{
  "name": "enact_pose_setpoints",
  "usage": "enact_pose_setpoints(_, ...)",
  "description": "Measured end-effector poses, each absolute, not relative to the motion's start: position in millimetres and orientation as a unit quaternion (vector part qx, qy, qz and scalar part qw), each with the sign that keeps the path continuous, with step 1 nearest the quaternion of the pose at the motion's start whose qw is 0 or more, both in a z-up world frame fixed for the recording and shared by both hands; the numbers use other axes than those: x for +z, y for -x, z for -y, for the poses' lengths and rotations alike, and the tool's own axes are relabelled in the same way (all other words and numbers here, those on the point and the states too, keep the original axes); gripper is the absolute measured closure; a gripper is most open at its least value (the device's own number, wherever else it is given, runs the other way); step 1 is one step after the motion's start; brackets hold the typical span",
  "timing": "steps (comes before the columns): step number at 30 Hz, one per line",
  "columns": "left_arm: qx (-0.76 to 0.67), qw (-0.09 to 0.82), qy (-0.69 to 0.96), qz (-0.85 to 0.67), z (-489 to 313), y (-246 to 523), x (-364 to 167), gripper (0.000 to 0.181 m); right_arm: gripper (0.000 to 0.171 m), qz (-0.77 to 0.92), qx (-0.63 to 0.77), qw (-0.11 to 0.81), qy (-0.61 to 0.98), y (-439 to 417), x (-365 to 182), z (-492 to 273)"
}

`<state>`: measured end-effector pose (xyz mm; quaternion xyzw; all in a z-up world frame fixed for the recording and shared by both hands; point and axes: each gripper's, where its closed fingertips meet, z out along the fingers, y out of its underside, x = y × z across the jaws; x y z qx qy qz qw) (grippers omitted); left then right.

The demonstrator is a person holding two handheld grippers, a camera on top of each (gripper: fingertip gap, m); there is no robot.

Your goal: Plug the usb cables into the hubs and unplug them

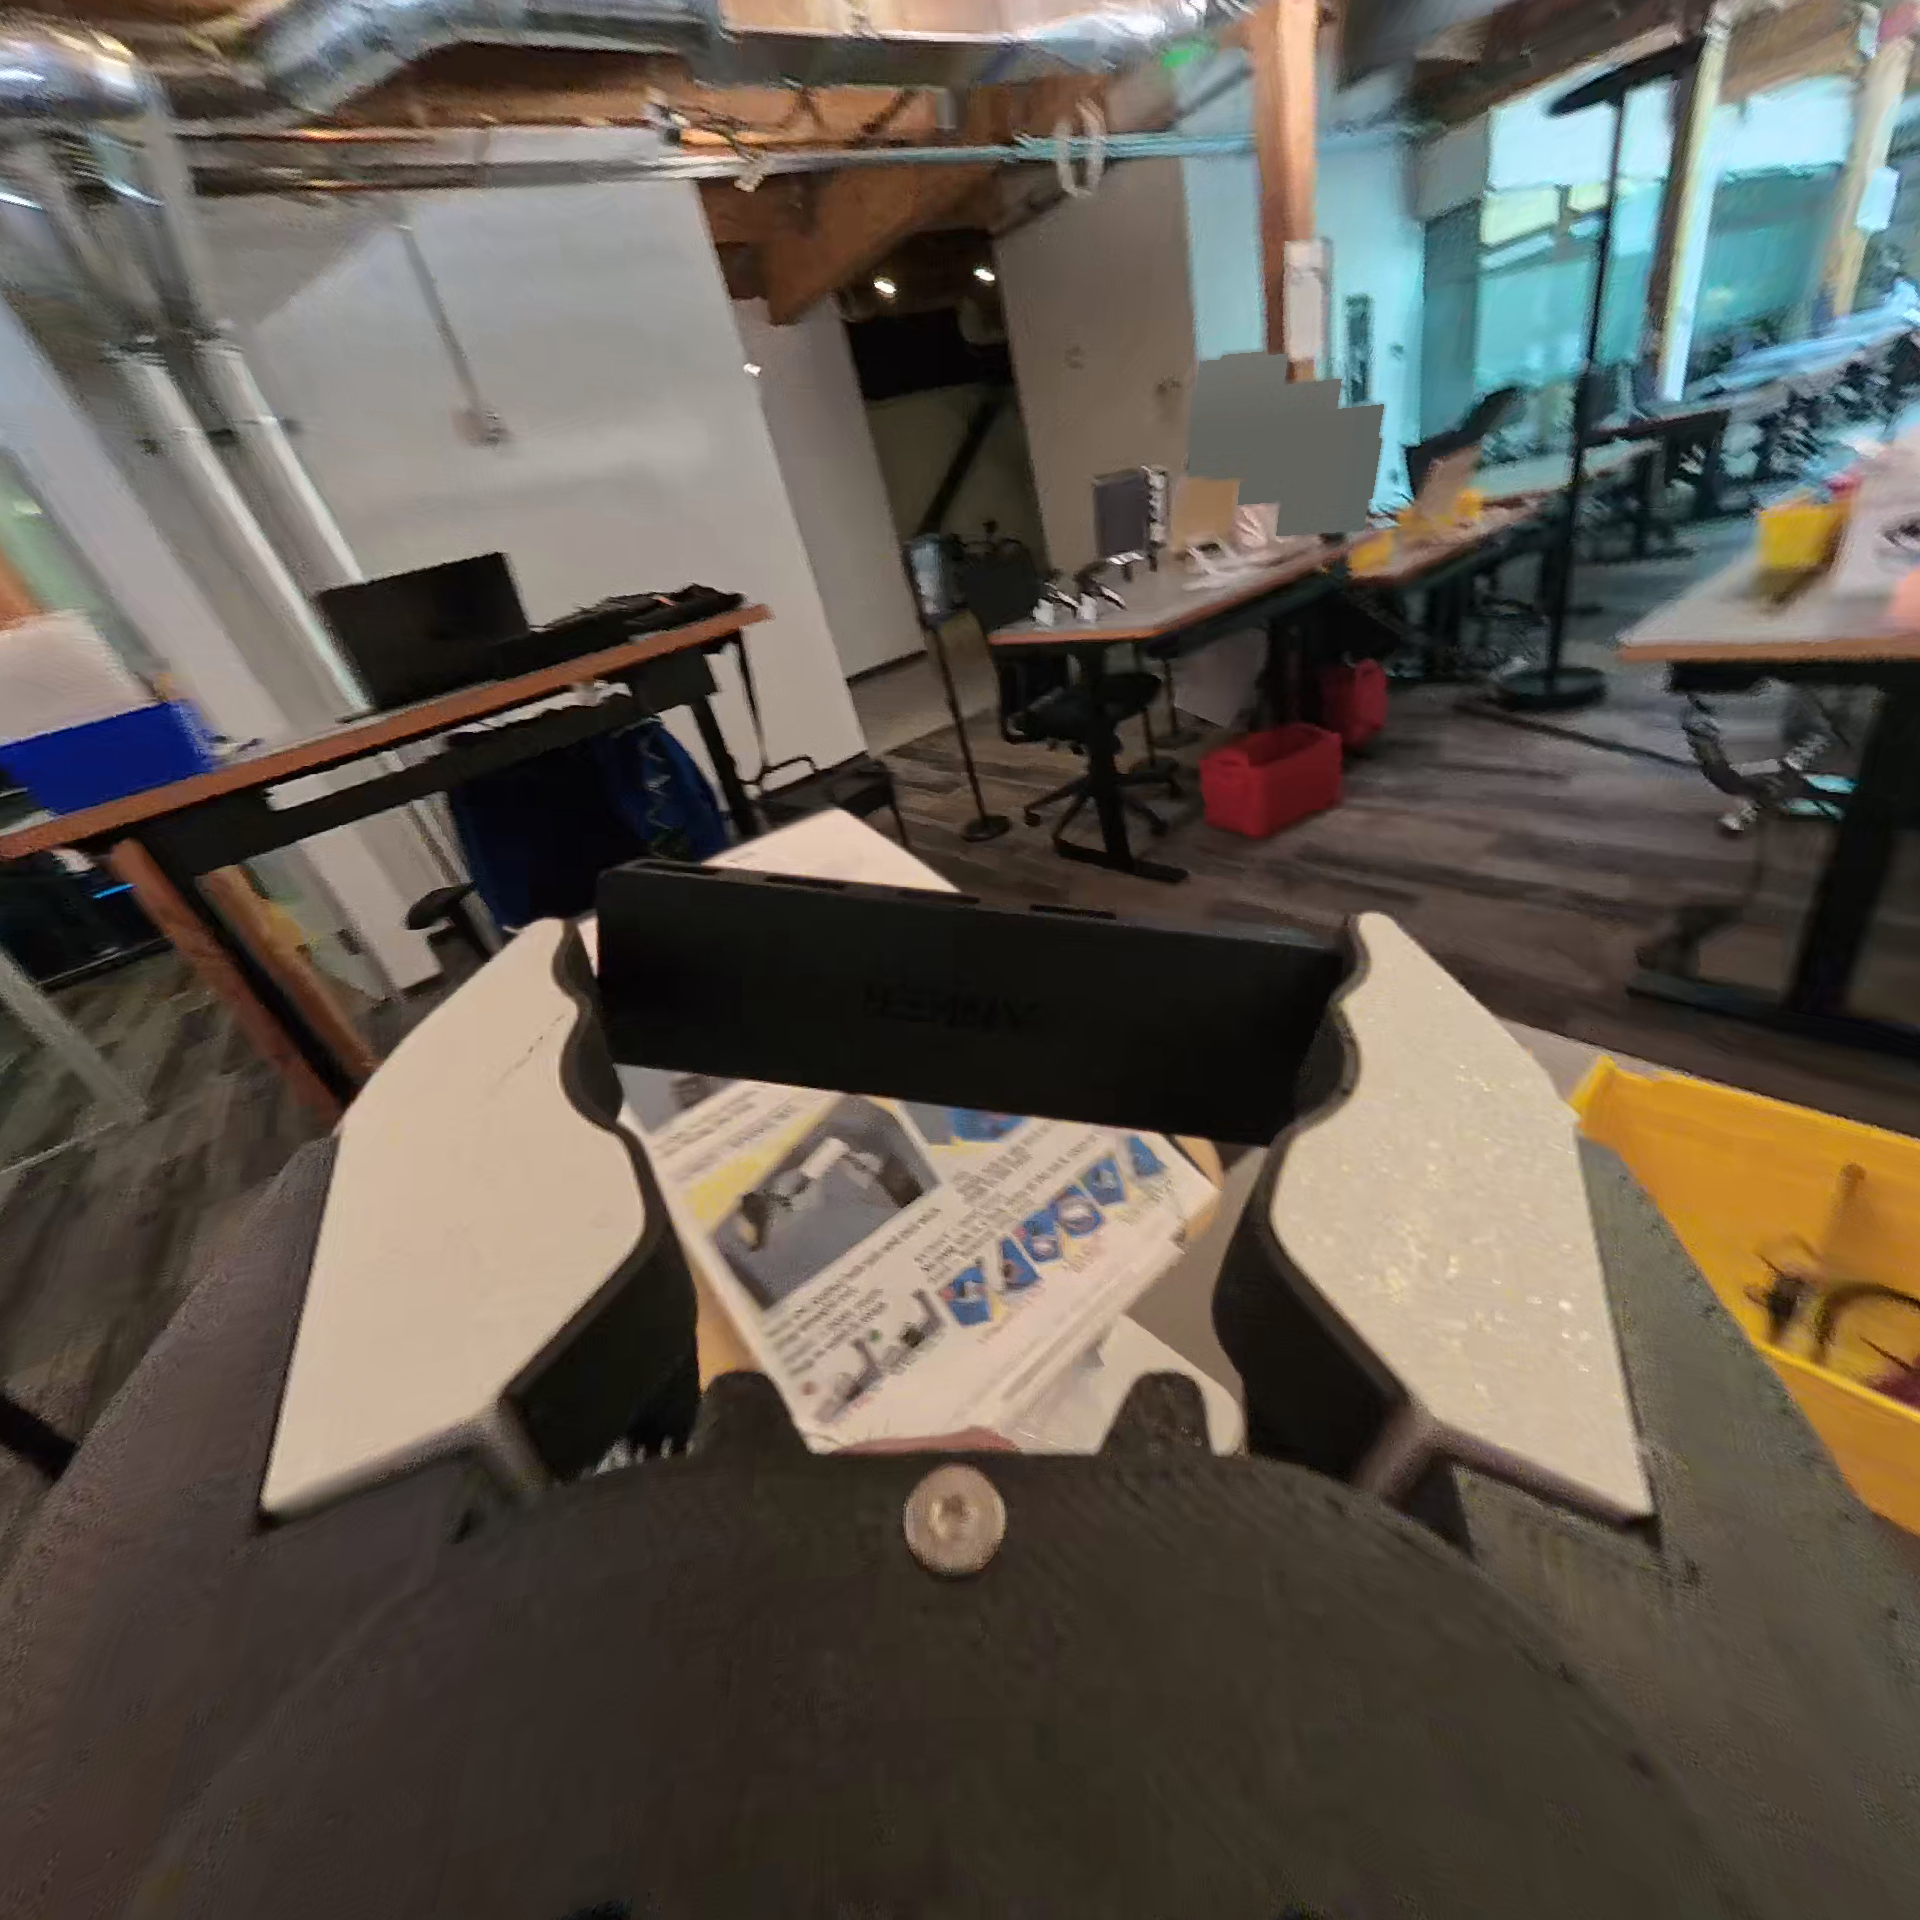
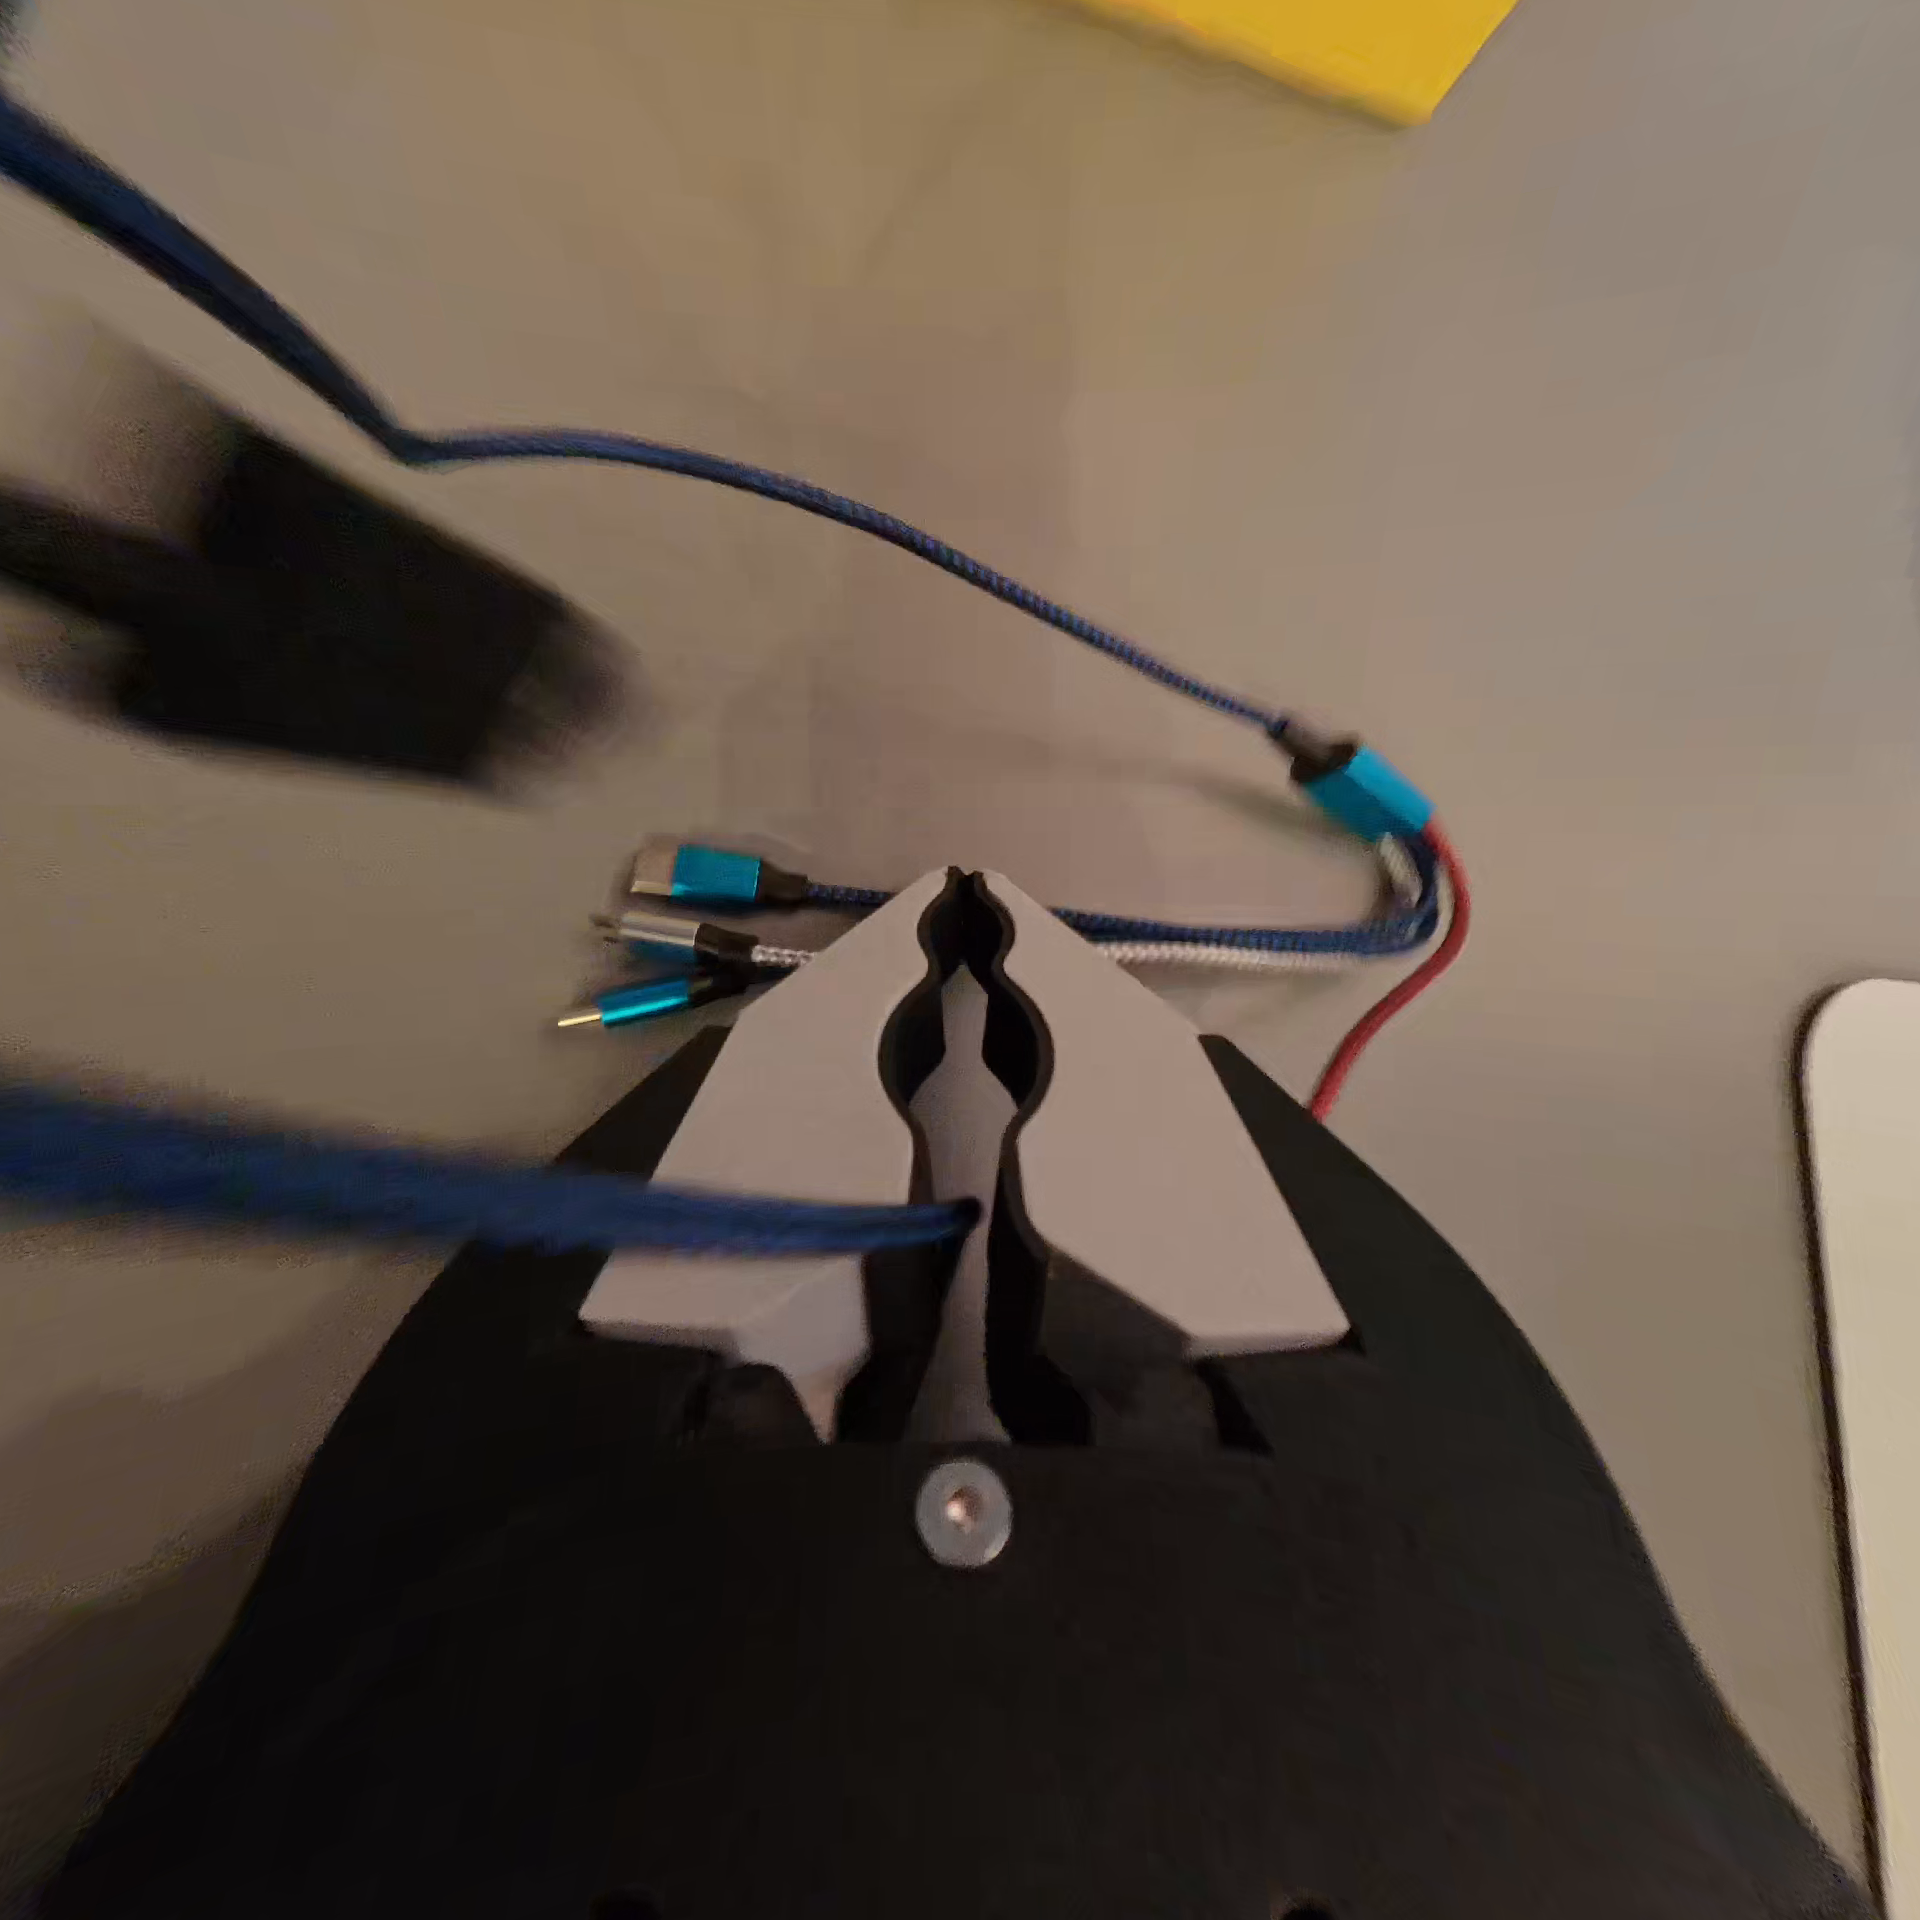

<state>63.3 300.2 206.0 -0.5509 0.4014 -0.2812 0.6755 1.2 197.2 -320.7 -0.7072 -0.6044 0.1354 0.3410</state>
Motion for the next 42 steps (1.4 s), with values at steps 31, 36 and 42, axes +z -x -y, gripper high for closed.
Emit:
enact_pose_setpoints(31, -0.179, 0.673, 0.623, -0.356, -344.7, 75.6, 187.8, 0.054, 0.131, 0.461, 0.193, 0.357, 0.789, -93.1, -279.9, -212.0)
enact_pose_setpoints(36, -0.216, 0.635, 0.622, -0.405, -317.9, 22.4, 146.4, 0.054, 0.131, 0.492, 0.239, 0.39, 0.741, -37.5, -243.4, -212.4)
enact_pose_setpoints(42, -0.252, 0.626, 0.597, -0.433, -284.8, -16.5, 144.0, 0.054, 0.142, 0.483, 0.289, 0.417, 0.713, 21.7, -236.9, -247.9)
